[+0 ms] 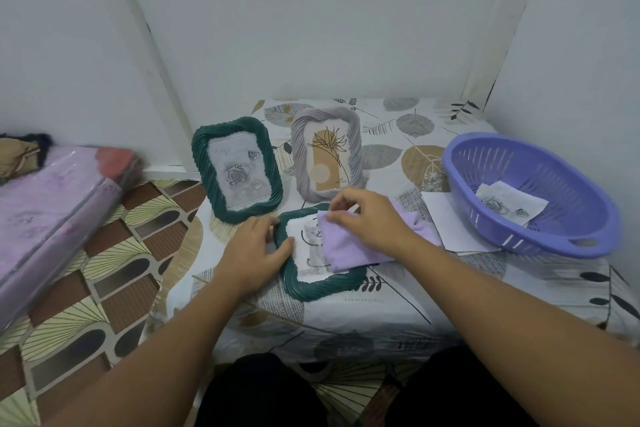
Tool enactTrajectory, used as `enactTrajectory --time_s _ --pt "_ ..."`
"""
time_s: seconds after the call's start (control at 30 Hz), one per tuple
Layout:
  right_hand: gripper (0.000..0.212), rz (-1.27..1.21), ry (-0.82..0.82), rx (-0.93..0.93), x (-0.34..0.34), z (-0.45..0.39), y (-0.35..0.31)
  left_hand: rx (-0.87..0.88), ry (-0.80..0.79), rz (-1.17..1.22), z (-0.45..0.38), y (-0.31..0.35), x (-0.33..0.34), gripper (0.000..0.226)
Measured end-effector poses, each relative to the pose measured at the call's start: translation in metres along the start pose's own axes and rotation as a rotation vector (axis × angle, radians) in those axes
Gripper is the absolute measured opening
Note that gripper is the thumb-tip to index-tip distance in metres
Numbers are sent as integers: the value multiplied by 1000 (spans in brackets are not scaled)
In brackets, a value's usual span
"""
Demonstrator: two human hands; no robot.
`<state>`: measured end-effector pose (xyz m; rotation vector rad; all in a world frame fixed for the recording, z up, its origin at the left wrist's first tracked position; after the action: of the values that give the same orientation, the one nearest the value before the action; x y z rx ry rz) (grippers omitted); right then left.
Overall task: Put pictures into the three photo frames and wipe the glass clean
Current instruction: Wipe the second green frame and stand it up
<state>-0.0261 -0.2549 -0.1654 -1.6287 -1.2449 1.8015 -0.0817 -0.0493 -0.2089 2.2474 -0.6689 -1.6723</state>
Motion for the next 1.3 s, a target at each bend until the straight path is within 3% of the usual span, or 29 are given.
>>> enactTrajectory --time_s 0.2,0.37,0.53,0.73,0.97,1.17,1.3 --pt "7 79 -41 -53 30 -23 -18 -4 57 8 4 -1 -2 59" --pt "10 353 -63 -130 51 -32 -25 -9 74 -15 4 -3 -2 57" --pt "25 369 -144 -195 61 -26 -13 -8 84 -33 3 -4 -1 54" --pt "42 421 -283 -110 60 -17 6 -12 80 -34 4 -6 0 52" --pt "22 452 -231 -197 63 -20 -3 -17 91 -47 4 -7 0 53" --pt "20 156 -99 -128 41 -24 -3 -17 79 -52 4 -8 0 53" --pt "18 308 -150 -169 55 -29 -9 -21 78 -48 4 -9 1 57"
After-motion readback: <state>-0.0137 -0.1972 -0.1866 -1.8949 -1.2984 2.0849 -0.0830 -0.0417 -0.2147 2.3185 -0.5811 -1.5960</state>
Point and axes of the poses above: each hand's wrist, its own z-axis away from the middle knuckle, its own x-axis out of the palm, y = z × x, the point moved 10 cm from there along -z, towards the middle knuckle, and after that the axes turned 7 degrees about x, right-handed, at the moved point
